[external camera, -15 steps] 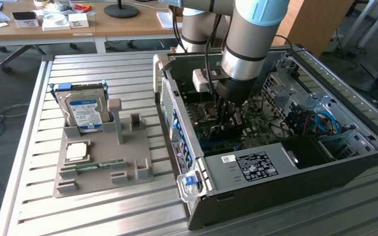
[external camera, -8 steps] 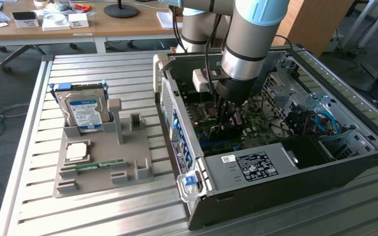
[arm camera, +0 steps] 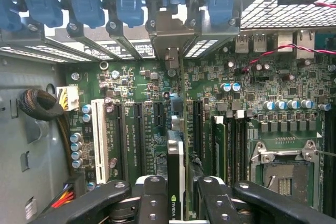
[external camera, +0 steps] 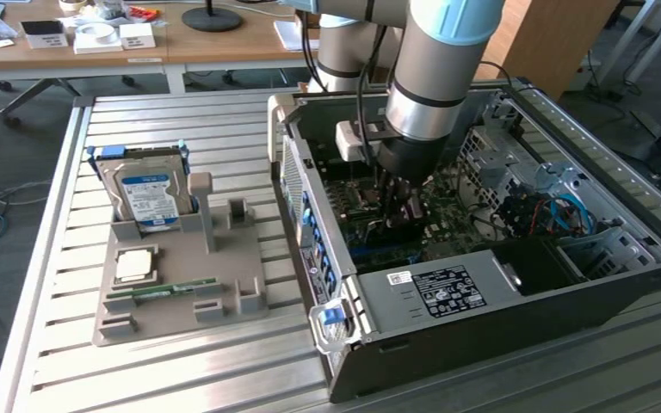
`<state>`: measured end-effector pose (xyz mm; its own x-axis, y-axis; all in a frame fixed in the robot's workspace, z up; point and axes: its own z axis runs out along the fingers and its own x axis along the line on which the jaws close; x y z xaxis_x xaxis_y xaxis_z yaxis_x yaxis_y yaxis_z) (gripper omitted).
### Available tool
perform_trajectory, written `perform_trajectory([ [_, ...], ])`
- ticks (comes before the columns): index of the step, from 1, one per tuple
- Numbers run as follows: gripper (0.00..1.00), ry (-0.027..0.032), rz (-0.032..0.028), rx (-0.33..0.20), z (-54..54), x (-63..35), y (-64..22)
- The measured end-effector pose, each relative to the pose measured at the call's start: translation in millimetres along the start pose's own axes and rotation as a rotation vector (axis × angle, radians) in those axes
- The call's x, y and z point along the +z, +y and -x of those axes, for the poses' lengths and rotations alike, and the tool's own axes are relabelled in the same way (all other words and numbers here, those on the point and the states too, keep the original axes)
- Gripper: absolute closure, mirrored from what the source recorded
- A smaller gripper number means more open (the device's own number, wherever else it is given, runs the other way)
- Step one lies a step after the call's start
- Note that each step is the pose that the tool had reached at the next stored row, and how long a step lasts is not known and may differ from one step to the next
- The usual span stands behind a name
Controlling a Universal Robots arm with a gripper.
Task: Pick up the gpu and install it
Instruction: 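Insert the gpu into the slot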
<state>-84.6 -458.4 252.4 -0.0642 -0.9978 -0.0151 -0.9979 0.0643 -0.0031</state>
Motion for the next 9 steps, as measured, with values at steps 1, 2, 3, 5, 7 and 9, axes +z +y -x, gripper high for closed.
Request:
perform_trajectory([
  [1, 0.73, 0.0001, 0.0001, 0.001, 0.0, 0.2, 0.0],
  [2, 0.73, -0.0002, 0.0002, 0.002, 0.0, 0.8, 0.1],
  [3, 0.73, -0.0001, 0.0002, 0.003, 0.0, 1.1, 0.1],
  [5, 0.73, 0.0002, 0.0000, 0.003, 0.0, 1.1, 0.1],
  [7, 0.73, 0.0001, 0.0001, 0.003, 0.0, 1.2, 0.1],
  [9, 0.73, -0.0001, -0.0001, 0.003, -0.1, 1.2, 0.1],
])
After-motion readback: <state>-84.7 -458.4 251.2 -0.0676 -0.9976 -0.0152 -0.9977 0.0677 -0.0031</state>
